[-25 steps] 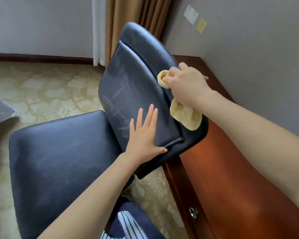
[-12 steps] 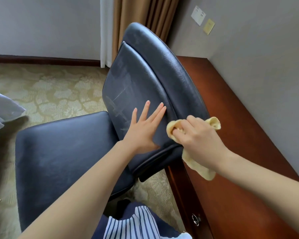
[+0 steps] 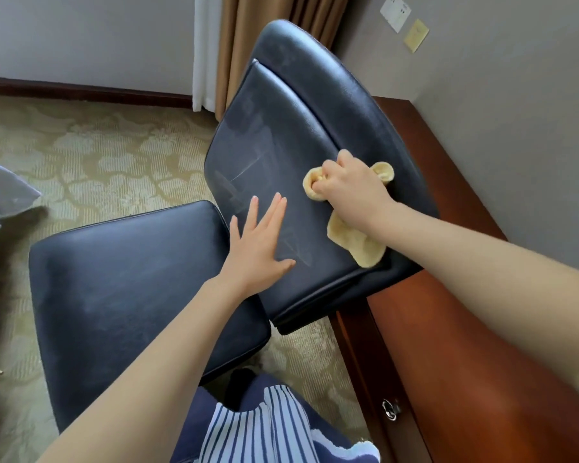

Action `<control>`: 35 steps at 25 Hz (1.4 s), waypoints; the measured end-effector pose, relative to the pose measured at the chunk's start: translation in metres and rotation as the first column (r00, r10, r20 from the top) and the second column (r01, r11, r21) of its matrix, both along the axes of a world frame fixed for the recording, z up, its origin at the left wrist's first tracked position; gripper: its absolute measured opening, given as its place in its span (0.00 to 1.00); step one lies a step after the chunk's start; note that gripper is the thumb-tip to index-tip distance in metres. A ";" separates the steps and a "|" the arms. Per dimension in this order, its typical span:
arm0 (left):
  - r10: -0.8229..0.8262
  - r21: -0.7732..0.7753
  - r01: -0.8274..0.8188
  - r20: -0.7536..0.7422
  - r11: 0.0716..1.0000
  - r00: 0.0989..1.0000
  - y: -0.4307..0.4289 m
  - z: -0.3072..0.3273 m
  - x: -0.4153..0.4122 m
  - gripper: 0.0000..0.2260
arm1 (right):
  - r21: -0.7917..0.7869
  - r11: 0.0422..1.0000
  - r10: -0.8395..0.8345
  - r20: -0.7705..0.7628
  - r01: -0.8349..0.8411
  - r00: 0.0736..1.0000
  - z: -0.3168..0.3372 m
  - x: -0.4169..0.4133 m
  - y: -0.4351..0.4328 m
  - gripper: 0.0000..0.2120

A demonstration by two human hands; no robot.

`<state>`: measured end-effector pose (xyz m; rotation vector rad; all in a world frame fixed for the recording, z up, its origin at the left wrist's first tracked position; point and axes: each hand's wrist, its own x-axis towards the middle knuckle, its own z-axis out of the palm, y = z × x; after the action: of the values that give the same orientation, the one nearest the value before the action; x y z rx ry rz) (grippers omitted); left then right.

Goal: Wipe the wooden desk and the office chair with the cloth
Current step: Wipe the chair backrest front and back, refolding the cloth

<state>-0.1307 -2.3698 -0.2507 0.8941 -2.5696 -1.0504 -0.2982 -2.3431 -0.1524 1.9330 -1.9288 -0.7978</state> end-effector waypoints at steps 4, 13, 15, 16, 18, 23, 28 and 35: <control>0.075 0.063 -0.071 -0.061 0.995 0.995 0.001 -0.008 0.022 0.41 | -0.188 0.981 0.044 -0.023 -0.047 0.999 -0.019 0.002 -0.015 0.14; 0.064 0.123 -0.062 -0.015 0.990 0.998 0.008 -0.017 0.053 0.41 | 0.097 0.941 0.316 0.087 -0.323 0.945 -0.076 0.031 0.079 0.12; 0.069 0.129 -0.068 -0.005 0.989 0.998 0.008 -0.017 0.054 0.41 | 0.194 0.891 0.405 0.071 -0.411 0.912 -0.066 0.027 0.083 0.12; 0.081 0.130 -0.080 -0.002 0.988 0.997 0.007 -0.018 0.054 0.41 | 0.226 0.862 0.453 0.055 -0.453 0.890 -0.059 0.023 0.080 0.11; 0.127 0.130 -0.125 0.000 0.984 0.992 0.004 -0.021 0.053 0.41 | 0.285 0.809 0.522 0.056 -0.515 0.851 -0.040 0.011 0.064 0.11; 0.285 0.154 -0.281 -0.005 0.947 0.958 0.001 -0.027 0.046 0.41 | 0.404 0.801 0.523 -0.112 -0.442 0.845 0.000 -0.009 -0.017 0.15; 0.411 0.161 -0.402 -0.024 0.901 0.912 0.004 -0.037 0.032 0.39 | 0.279 0.893 0.403 -0.150 -0.353 0.903 0.008 -0.027 -0.118 0.14; 0.312 0.290 -0.272 -0.101 0.918 0.945 -0.014 -0.043 0.034 0.38 | -0.119 0.983 0.138 -0.018 -0.139 0.990 -0.011 -0.017 -0.179 0.13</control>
<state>-0.0968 -2.3841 -0.2938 1.1778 -2.1194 -1.3383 -0.3149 -2.5222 -0.1635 1.9612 -1.7710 -0.6364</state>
